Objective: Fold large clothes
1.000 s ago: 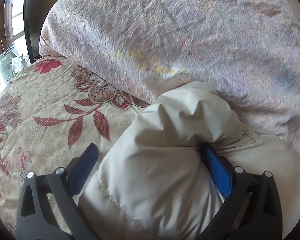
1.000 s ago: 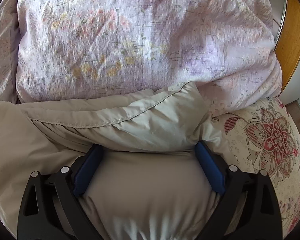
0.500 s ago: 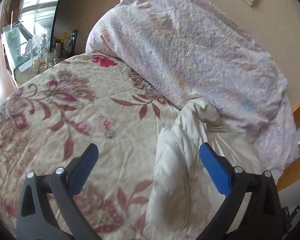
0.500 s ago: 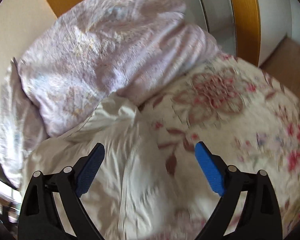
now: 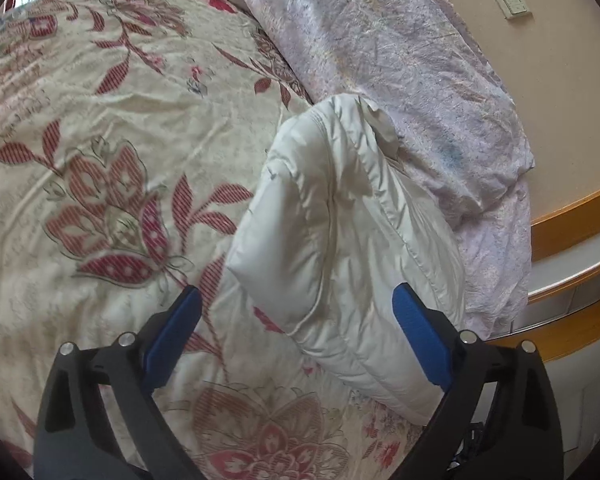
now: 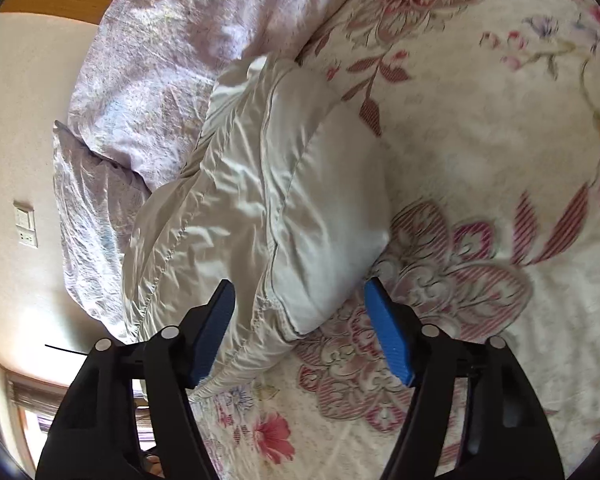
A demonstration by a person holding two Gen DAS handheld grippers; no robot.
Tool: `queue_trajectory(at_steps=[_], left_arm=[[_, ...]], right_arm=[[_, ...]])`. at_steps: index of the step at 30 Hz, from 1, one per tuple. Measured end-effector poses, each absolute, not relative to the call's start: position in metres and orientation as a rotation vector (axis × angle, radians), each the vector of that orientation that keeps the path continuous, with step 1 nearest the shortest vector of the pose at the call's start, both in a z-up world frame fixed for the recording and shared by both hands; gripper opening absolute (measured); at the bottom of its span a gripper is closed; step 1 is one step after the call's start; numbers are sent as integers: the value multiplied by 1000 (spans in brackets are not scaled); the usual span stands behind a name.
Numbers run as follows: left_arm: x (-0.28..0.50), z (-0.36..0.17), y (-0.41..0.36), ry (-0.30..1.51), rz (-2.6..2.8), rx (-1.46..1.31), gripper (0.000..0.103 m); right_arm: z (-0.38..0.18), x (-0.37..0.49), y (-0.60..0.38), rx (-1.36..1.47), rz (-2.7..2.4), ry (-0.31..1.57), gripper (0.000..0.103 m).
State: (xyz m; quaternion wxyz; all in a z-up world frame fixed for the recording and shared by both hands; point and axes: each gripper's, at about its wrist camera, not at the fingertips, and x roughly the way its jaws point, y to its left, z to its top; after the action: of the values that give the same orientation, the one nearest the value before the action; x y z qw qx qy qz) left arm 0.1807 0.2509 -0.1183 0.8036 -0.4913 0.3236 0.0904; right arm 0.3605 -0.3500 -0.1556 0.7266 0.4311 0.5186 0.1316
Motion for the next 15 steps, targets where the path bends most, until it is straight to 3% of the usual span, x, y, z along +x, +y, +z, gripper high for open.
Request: queue_trajectory(at_steps=[7, 9, 12, 15], left_arm=[[196, -133, 234, 688, 196, -1119, 71], [197, -134, 233, 658, 211, -1141, 70], [199, -134, 231, 619, 232, -1152, 68], [197, -136, 233, 577, 240, -1195, 60]], right_arm=[[-166, 363, -343, 1006, 284, 1112, 60], [-168, 364, -343, 1019, 279, 1091, 59], [-171, 365, -344, 1041, 272, 1069, 54], [-175, 363, -349, 1092, 285, 1042, 42]])
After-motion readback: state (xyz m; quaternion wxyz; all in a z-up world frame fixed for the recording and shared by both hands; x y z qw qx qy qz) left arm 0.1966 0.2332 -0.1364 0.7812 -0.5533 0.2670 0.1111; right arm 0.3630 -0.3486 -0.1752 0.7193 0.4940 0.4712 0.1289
